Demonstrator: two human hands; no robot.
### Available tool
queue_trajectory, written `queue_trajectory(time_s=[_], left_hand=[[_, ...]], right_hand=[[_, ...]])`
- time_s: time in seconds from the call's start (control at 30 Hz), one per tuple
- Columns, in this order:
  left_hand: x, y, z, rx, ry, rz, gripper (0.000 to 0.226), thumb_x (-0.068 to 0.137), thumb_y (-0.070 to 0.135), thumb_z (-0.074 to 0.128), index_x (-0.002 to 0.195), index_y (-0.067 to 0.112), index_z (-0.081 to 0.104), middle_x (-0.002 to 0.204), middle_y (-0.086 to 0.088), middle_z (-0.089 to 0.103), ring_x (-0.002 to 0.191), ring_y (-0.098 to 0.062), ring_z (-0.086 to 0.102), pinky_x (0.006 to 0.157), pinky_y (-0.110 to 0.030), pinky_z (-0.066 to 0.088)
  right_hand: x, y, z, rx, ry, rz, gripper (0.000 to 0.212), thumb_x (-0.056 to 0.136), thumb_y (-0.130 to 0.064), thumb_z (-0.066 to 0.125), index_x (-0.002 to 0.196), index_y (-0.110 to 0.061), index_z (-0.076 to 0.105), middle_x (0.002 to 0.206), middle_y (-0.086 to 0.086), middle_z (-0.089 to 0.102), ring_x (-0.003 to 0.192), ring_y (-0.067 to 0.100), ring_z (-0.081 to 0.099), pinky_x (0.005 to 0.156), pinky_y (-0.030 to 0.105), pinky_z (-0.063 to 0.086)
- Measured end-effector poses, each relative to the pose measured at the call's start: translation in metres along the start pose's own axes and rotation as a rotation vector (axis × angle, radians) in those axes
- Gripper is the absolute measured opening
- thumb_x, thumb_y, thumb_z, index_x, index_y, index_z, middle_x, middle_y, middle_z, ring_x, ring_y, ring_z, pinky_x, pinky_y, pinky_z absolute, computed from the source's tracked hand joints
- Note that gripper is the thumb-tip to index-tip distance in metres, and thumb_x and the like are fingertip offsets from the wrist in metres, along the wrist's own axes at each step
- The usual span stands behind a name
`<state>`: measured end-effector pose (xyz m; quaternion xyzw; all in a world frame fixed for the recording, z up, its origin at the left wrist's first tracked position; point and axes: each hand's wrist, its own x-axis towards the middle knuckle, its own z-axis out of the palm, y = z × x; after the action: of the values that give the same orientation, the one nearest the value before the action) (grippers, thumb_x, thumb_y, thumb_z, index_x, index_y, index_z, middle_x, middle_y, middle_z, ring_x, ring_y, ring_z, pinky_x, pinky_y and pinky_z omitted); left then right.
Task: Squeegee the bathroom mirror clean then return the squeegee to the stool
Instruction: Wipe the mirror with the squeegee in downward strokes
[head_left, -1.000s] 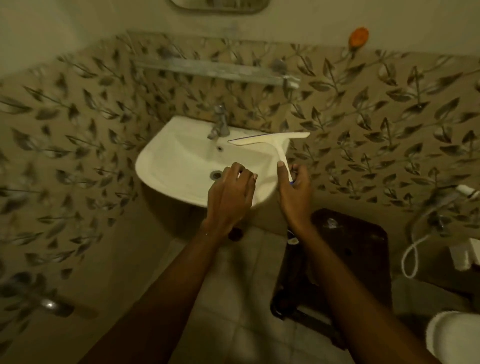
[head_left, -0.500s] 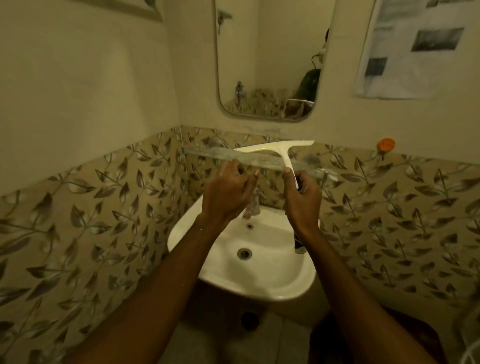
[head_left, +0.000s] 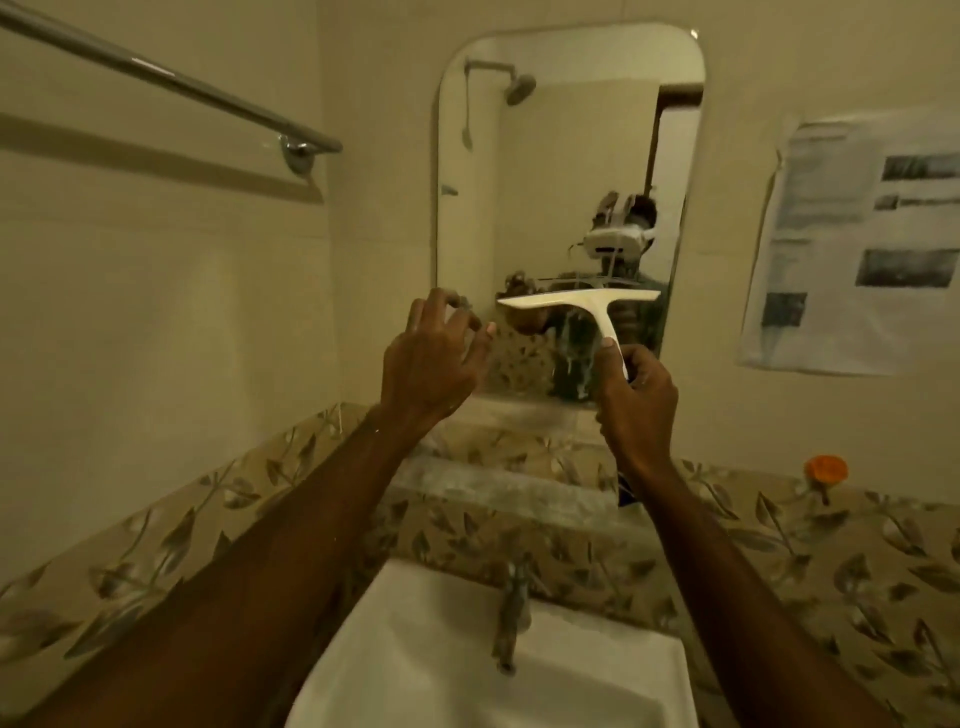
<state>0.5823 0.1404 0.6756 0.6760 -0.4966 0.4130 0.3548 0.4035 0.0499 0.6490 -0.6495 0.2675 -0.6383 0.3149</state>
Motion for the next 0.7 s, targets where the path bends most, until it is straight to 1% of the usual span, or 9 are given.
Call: queue_trajectory(time_s=[0.07, 0.1, 0.2, 0.27, 0.37, 0.5, 0.57, 0.63, 0.7], left_hand=[[0.039, -0.014, 0.015, -0.019, -0.105, -0.050, 0.039, 0.095, 0.048, 0.044, 0.116, 0.020, 0.058, 0.132, -0.003, 0.046, 0.120, -0.023, 0.044, 0.082, -0.042, 0.051], [0.059, -0.022, 0.023, -0.046, -0.178, -0.106, 0.043, 0.094, 0.050, 0.044, 0.124, 0.021, 0.052, 0.138, -0.003, 0.039, 0.126, -0.024, 0.037, 0.092, -0.046, 0.046], [0.117, -0.044, 0.046, -0.179, -0.312, -0.300, 0.055, 0.092, 0.055, 0.043, 0.135, 0.022, 0.037, 0.145, -0.003, 0.025, 0.135, -0.028, 0.023, 0.105, -0.052, 0.034], [0.145, -0.057, 0.058, -0.254, -0.293, -0.353, 0.056, 0.092, 0.055, 0.043, 0.135, 0.020, 0.036, 0.146, -0.004, 0.024, 0.135, -0.029, 0.023, 0.106, -0.052, 0.033], [0.174, -0.070, 0.075, -0.422, -0.135, -0.357, 0.047, 0.094, 0.049, 0.046, 0.131, 0.021, 0.042, 0.146, -0.005, 0.029, 0.132, -0.028, 0.031, 0.103, -0.048, 0.036], [0.201, -0.080, 0.096, -0.487, -0.006, -0.364, 0.048, 0.093, 0.047, 0.048, 0.133, 0.020, 0.041, 0.145, -0.007, 0.035, 0.130, -0.028, 0.037, 0.102, -0.047, 0.037], [0.211, -0.085, 0.103, -0.487, 0.069, -0.363, 0.050, 0.093, 0.047, 0.047, 0.133, 0.018, 0.040, 0.140, -0.009, 0.040, 0.125, -0.029, 0.041, 0.098, -0.045, 0.041], [0.219, -0.089, 0.106, -0.543, 0.133, -0.388, 0.051, 0.094, 0.047, 0.045, 0.134, 0.015, 0.041, 0.135, -0.011, 0.045, 0.120, -0.029, 0.046, 0.093, -0.041, 0.044], [0.225, -0.091, 0.108, -0.588, 0.161, -0.419, 0.048, 0.097, 0.046, 0.041, 0.131, 0.012, 0.045, 0.132, -0.011, 0.049, 0.116, -0.029, 0.051, 0.088, -0.038, 0.044]], right_hand=[[0.034, -0.007, 0.011, -0.022, 0.014, -0.033, 0.026, 0.097, -0.037, 0.052, 0.082, -0.018, 0.061, 0.067, 0.001, 0.058, 0.058, 0.018, 0.055, 0.054, 0.046, 0.053], [0.050, -0.010, 0.016, -0.038, 0.014, -0.046, 0.023, 0.097, -0.037, 0.052, 0.085, -0.020, 0.062, 0.070, -0.001, 0.060, 0.062, 0.018, 0.059, 0.057, 0.045, 0.056], [0.090, -0.016, 0.029, -0.079, 0.028, -0.090, 0.021, 0.098, -0.037, 0.051, 0.093, -0.020, 0.064, 0.079, -0.001, 0.065, 0.074, 0.022, 0.065, 0.066, 0.040, 0.060], [0.108, -0.020, 0.038, -0.098, 0.062, -0.118, 0.022, 0.097, -0.037, 0.052, 0.092, -0.020, 0.063, 0.079, 0.001, 0.065, 0.074, 0.023, 0.066, 0.062, 0.036, 0.058], [0.129, -0.028, 0.053, -0.114, 0.141, -0.154, 0.014, 0.096, -0.036, 0.052, 0.092, -0.025, 0.059, 0.082, 0.000, 0.066, 0.070, 0.015, 0.064, 0.059, 0.028, 0.053], [0.162, -0.048, 0.069, -0.196, 0.229, -0.208, 0.015, 0.096, -0.033, 0.051, 0.081, -0.036, 0.052, 0.078, 0.006, 0.065, 0.065, 0.017, 0.060, 0.061, 0.036, 0.053], [0.177, -0.062, 0.071, -0.225, 0.273, -0.245, 0.013, 0.096, -0.032, 0.050, 0.085, -0.028, 0.054, 0.081, 0.013, 0.065, 0.064, 0.020, 0.058, 0.060, 0.038, 0.052], [0.194, -0.077, 0.071, -0.251, 0.313, -0.274, 0.014, 0.097, -0.031, 0.048, 0.093, -0.020, 0.055, 0.081, 0.011, 0.064, 0.065, 0.019, 0.057, 0.062, 0.040, 0.052], [0.211, -0.090, 0.072, -0.296, 0.343, -0.303, 0.017, 0.098, -0.033, 0.045, 0.095, -0.019, 0.054, 0.083, 0.008, 0.063, 0.068, 0.020, 0.058, 0.066, 0.045, 0.055]])
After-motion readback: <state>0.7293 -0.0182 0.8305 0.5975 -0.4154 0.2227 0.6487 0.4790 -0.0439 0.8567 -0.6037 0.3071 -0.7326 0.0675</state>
